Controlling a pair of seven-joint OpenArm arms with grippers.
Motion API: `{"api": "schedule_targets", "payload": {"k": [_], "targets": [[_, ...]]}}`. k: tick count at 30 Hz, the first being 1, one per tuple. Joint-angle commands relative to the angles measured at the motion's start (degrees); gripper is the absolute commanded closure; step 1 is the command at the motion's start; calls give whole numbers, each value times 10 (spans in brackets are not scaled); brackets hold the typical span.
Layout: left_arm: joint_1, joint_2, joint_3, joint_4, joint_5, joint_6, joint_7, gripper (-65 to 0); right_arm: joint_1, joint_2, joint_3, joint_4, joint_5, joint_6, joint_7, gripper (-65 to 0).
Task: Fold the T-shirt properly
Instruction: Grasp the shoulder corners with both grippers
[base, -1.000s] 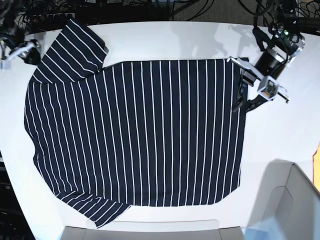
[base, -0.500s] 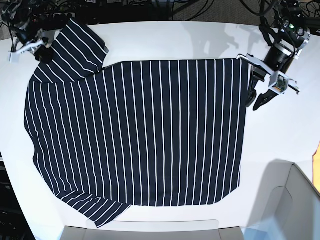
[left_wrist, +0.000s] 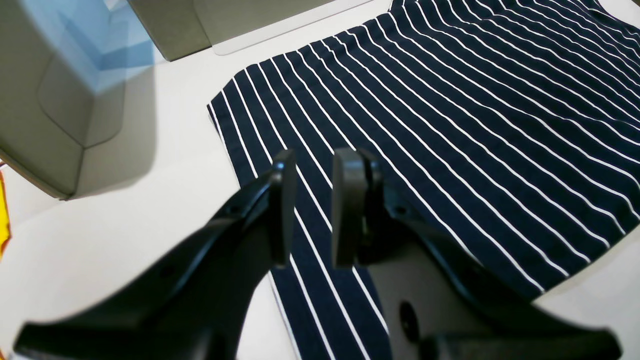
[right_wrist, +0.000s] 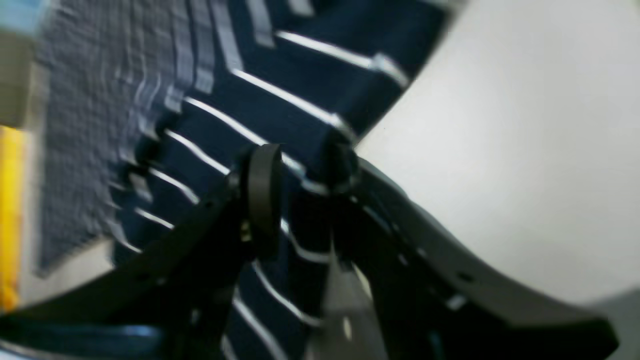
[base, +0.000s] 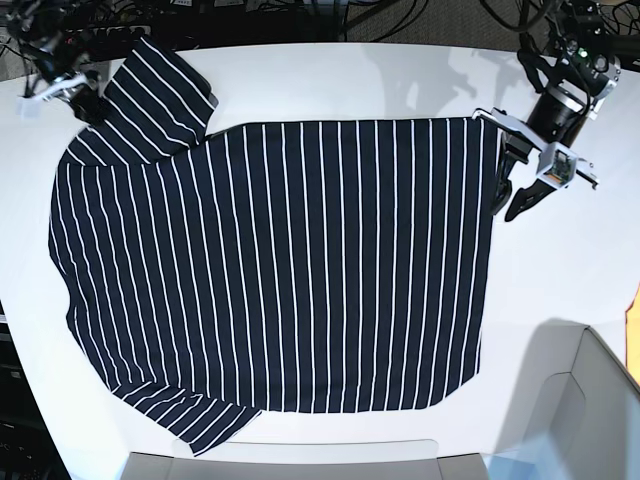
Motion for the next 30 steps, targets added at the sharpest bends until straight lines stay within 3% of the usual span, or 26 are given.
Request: {"api": "schedule_targets", "payload": {"k": [1,5,10,15,19,24,28,30], "targets": [[0,-8,-6,9,-24,3,-15,-128,-18,-13,-12,-12,-94,7,-81,-177],[17,-7,-15,9,-51,3,-14,-128,-21,-26,-32,-12,-94,7,-81,-177],[28,-8,-28,8,-104,3,-3,-128,-48,-20,-34,-11,-77,7,-81,-177],[24,-5,-61,8,-124,3,56,-128,-94,-7,-78,-6,-32,7,-79,-177],[20,-5,-62,8,-128,3,113,-129,-92,-8,-83,23,-39,7,-78,-177],[-22,-7,-70,5,-177,3,263,-130,-87,-8,-81,77,-71,7,-78,-177],[-56,6,-110,-13,-199,3,414,-130,-90,-8,-81,109,-77,7,-78,-177],[-69,15,-133,-38,-198,3,463,-130,-91,-8,-80,117,-81,7,-78,-177]]}}
